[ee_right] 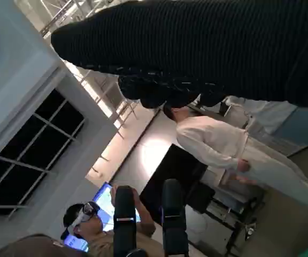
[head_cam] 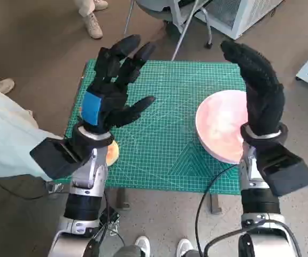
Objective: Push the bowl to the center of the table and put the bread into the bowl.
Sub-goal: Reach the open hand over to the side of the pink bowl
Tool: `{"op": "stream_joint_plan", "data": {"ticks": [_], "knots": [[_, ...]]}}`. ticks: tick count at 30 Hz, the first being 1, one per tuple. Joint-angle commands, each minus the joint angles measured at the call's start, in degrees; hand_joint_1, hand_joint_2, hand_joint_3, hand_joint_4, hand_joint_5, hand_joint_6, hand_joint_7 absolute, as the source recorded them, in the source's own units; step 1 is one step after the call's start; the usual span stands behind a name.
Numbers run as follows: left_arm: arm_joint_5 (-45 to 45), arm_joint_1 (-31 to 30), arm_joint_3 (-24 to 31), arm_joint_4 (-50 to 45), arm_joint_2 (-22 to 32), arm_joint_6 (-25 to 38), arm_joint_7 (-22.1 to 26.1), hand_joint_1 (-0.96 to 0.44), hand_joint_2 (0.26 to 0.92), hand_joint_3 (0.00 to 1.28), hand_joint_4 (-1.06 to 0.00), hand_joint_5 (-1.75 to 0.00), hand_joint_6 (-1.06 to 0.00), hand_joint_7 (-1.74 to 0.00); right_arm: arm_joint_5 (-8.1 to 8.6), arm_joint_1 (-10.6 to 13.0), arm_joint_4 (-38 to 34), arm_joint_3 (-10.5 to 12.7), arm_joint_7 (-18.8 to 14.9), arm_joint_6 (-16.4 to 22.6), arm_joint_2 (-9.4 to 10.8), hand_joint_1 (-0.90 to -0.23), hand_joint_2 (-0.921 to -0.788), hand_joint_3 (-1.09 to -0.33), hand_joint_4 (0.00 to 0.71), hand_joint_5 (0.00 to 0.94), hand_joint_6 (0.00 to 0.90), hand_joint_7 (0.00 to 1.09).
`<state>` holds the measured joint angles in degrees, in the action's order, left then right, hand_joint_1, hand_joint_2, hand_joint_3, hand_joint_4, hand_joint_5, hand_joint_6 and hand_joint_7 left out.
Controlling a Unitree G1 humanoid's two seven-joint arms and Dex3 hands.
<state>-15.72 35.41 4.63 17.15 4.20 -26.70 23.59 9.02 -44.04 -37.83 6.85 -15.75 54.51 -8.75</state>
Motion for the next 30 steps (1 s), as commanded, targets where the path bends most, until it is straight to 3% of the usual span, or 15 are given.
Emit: {"op": "stream_joint_plan", "data": {"ticks": [1,21,25,30], "knots": [[0.7,0.3,-0.1,0.2,0.4,-0.3,0.0,-0.37,0.921,0.19,-0.16,-0.39,0.00,-0.79,1.10,1.1,-0.8,0.2,-0.8,-0.3,0.3,-0.568,-0.921,-0.745,0.326,0.001,0.025,0.74],[1.6,0.1,0.0,0.3,0.2,-0.9,-0.7,-0.36,0.921,0.19,-0.13,-0.45,0.00,-0.80,1.57,1.0,-1.3,0.5,-1.9,-0.4,-0.2,-0.571,-0.921,-0.745,0.320,0.000,0.021,0.75],[1.7,0.0,0.0,0.2,0.1,-1.0,-0.8,-0.36,0.921,0.19,-0.13,-0.45,0.00,-0.80,2.97,1.2,-2.1,1.5,-3.1,-0.1,-1.6,-0.571,-0.921,-0.743,0.320,0.000,0.021,0.75],[2.0,-0.4,0.0,0.0,0.1,-1.2,-1.0,-0.36,0.921,0.19,-0.13,-0.46,0.00,-0.80,6.05,2.3,-3.5,4.6,-5.0,0.4,-4.7,-0.568,-0.921,-0.747,0.312,0.000,0.017,0.75]]}}
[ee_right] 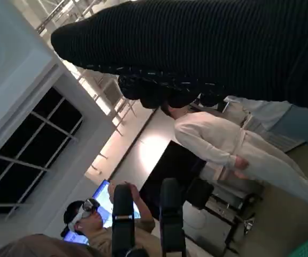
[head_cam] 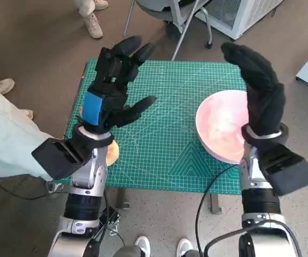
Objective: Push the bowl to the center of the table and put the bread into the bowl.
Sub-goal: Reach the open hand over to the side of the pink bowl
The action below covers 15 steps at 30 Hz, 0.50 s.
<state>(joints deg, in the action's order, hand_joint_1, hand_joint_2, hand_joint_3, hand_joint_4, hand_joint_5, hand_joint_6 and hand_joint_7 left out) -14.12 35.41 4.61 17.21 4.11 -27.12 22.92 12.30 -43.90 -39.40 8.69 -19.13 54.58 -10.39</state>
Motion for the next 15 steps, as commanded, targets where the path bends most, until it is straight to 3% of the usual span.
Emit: {"op": "stream_joint_plan", "data": {"ticks": [1,3,11,15], "knots": [[0.5,-0.4,0.0,-0.1,0.1,-0.9,-0.4,-0.36,0.921,0.19,-0.13,-0.46,0.00,-0.80,3.22,2.4,-2.2,3.3,-1.9,0.5,-3.5,-0.563,-0.921,-0.754,0.308,0.000,0.010,0.76],[0.4,-0.6,0.1,-0.1,0.2,-0.9,-0.3,-0.36,0.921,0.19,-0.12,-0.46,0.00,-0.80,3.25,2.9,-3.1,4.8,-1.3,1.2,-4.8,-0.553,-0.921,-0.768,0.302,0.000,0.004,0.78],[0.3,-1.1,0.5,0.3,0.6,-1.5,-0.2,-0.37,0.921,0.19,-0.12,-0.45,0.00,-0.80,0.67,5.3,-9.2,10.8,5.1,4.9,-8.7,-0.510,-0.921,-0.809,0.287,0.001,-0.001,0.75],[0.2,-1.2,0.7,0.6,0.6,-1.6,-0.1,-0.38,0.921,0.19,-0.12,-0.45,0.00,-0.79,-1.53,6.1,-14.8,12.9,9.3,6.9,-10.5,-0.504,-0.921,-0.817,0.285,0.002,-0.001,0.74]]}}
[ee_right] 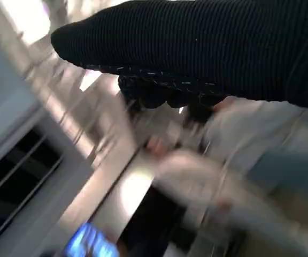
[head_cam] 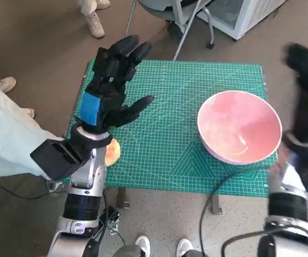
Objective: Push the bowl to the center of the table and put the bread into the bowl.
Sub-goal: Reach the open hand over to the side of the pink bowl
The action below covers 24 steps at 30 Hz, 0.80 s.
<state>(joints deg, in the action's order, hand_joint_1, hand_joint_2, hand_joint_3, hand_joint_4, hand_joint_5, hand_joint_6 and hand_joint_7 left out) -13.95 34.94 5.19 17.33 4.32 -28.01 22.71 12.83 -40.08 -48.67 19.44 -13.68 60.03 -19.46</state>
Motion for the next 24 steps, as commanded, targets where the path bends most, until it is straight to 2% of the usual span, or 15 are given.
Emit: {"op": "stream_joint_plan", "data": {"ticks": [1,6,8,11,16,18,24], "knots": [[0.2,-0.8,0.2,0.6,0.4,-0.8,0.0,-0.38,0.921,0.19,-0.12,-0.45,0.00,-0.79,-2.37,2.6,-7.2,2.6,4.8,1.7,-1.8,-0.503,-0.921,-0.819,0.284,0.002,-0.001,0.74],[0.5,-0.9,0.3,0.9,0.4,-1.2,-0.3,-0.38,0.921,0.19,-0.13,-0.44,0.00,-0.79,-3.92,3.5,-13.5,3.4,8.6,1.8,-2.7,-0.496,-0.921,-0.823,0.297,0.008,-0.001,0.73],[0.5,-0.9,0.4,1.1,0.5,-1.3,-0.3,-0.38,0.921,0.19,-0.13,-0.44,0.00,-0.79,-5.28,4.0,-15.6,3.1,10.8,1.3,-2.8,-0.494,-0.921,-0.828,0.302,0.010,-0.001,0.73],[0.1,-0.7,0.6,1.5,0.5,-1.2,0.0,-0.38,0.921,0.19,-0.13,-0.44,0.00,-0.79,-7.65,4.8,-18.4,2.1,14.4,-0.7,-2.8,-0.489,-0.921,-0.842,0.304,0.011,0.000,0.73],[-0.3,-0.5,0.6,1.7,0.6,-1.0,0.3,-0.38,0.921,0.20,-0.13,-0.43,0.00,-0.79,-9.78,5.0,-21.8,0.6,18.2,-4.8,-2.0,-0.480,-0.921,-0.854,0.283,0.002,0.041,0.63],[-0.4,-0.5,0.7,1.7,0.6,-0.9,0.4,-0.38,0.921,0.20,-0.13,-0.42,0.00,-0.79,-9.99,4.9,-22.8,0.2,18.6,-6.6,-1.5,-0.483,-0.921,-0.854,0.275,0.001,0.055,0.59],[-0.7,-0.5,0.8,1.7,1.0,-0.6,0.7,-0.38,0.921,0.20,-0.13,-0.42,-0.01,-0.79,-8.58,3.5,-24.8,0.3,19.0,-12.2,1.1,-0.493,-0.921,-0.851,0.274,0.007,0.120,0.46]]}}
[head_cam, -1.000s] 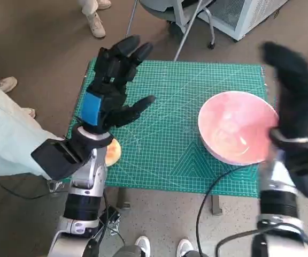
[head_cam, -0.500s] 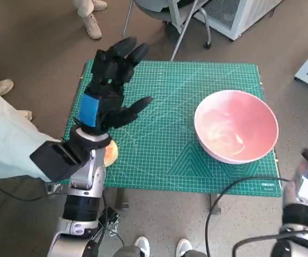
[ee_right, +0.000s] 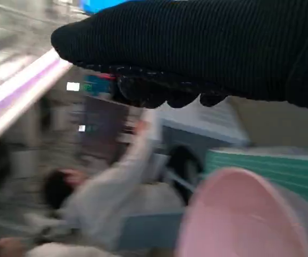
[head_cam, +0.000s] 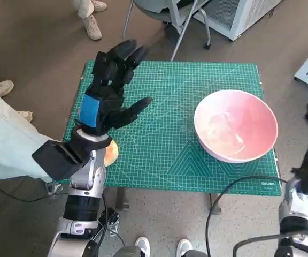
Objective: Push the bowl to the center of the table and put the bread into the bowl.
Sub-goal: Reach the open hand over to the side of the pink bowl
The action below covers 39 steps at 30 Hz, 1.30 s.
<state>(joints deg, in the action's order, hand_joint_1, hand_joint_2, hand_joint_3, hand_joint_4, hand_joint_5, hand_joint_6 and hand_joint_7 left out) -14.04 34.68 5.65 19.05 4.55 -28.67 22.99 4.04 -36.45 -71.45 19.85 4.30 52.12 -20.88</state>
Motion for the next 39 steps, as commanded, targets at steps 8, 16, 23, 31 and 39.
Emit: {"op": "stream_joint_plan", "data": {"ticks": [8,16,23,31,39], "knots": [[-0.6,-0.9,0.8,-0.8,1.6,0.4,0.4,-0.39,0.921,0.19,-0.16,-0.37,-0.03,-0.76,3.09,-2.4,-3.4,1.7,-1.5,-10.4,6.8,-0.493,-0.921,-0.852,0.302,0.017,0.173,0.44],[0.1,-2.1,1.2,-1.7,2.8,-0.3,-0.2,-0.41,0.921,0.18,-0.21,-0.30,-0.06,-0.70,3.02,-5.4,-4.4,1.6,-1.3,-15.8,9.9,-0.491,-0.921,-0.862,0.312,0.007,0.158,0.53],[-0.5,-3.3,2.0,-1.9,3.7,-0.7,0.2,-0.42,0.921,0.17,-0.29,-0.18,-0.12,-0.60,3.19,-8.9,-4.6,2.0,-1.4,-18.8,12.2,-0.508,-0.921,-0.869,0.300,0.001,0.150,0.54],[-0.7,-5.4,2.8,-3.2,4.5,-1.1,0.0,-0.44,0.921,0.16,-0.35,-0.07,-0.20,-0.45,5.54,-13.5,-4.8,4.5,-2.9,-22.1,14.7,-0.506,-0.921,-0.850,0.273,0.000,0.139,0.56],[-0.2,-8.1,3.5,-6.0,5.9,-0.8,-0.5,-0.45,0.921,0.16,-0.38,-0.03,-0.25,-0.35,8.01,-17.4,-5.1,7.1,-4.7,-24.4,16.7,-0.505,-0.921,-0.798,0.258,0.008,0.127,0.60]]}}
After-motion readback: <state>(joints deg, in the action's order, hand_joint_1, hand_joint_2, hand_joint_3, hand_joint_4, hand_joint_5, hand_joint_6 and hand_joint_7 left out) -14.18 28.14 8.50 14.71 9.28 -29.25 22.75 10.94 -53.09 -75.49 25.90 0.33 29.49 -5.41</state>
